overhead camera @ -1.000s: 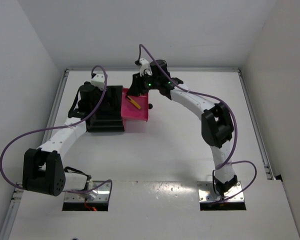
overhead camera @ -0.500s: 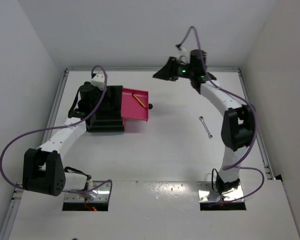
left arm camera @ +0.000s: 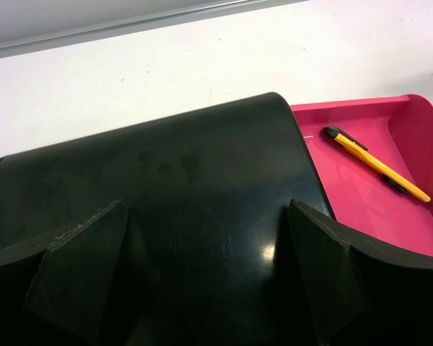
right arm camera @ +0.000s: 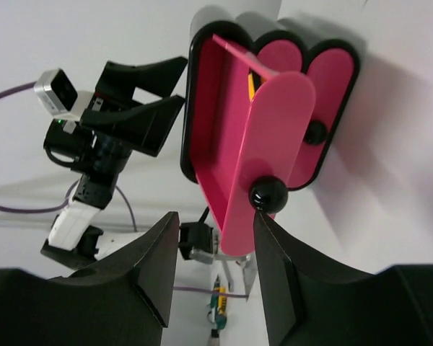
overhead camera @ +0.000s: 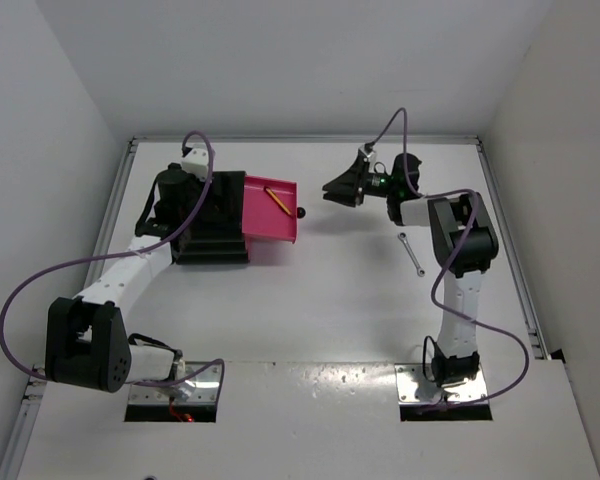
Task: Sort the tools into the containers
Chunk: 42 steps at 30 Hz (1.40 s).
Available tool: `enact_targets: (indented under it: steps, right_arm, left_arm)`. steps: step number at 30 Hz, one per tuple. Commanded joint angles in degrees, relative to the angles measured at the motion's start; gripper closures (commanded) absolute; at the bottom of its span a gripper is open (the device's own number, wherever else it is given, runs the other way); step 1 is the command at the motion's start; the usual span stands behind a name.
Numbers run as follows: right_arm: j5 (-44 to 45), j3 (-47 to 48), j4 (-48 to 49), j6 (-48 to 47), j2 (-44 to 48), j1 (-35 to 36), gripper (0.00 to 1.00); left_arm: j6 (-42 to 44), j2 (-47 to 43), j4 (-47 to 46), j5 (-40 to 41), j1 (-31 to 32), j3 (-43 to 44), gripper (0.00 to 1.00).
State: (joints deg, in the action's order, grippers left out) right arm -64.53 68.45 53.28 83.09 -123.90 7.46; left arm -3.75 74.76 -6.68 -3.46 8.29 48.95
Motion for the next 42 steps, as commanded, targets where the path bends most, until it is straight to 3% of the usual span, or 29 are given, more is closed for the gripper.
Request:
enact_targets:
  steps: [1,12,31,35,37,42]
  right_arm:
    - [-2.7,0.9,9.92,4.71,0.06,1.84,0.54]
    - [-5.16,4.15,9.3,4.19,-8.2,5.36,0.49]
    - [-7.8,6.53,13.34,5.94,-11.72,10.2,0.49]
    - [-7.8,7.05,13.87,5.94,-11.72,10.73,0.63]
    - [-7.8,7.05,13.87,5.94,-11.72,10.73,0.76]
    - [-7.28,7.05,14.49,5.94,-9.71,10.73,0.83]
  left_arm:
    - [-0.47,2.58,14.76,-1.02,-0.82,-4.04,0.0]
    - [-0.47,2.58,14.76,-1.02,-0.82,-4.04,0.0]
    - [-0.47,2.58,14.76,-0.93,-0.82,-4.04,0.0]
    - [-0.47,2.58,14.76,-0.93,-0.82,-4.04,0.0]
    - [-0.47,2.58,14.76,-0.93,-0.82,-4.04,0.0]
    - [-0.47,2.58,14.76,-0.93,-0.82,-4.56,0.0]
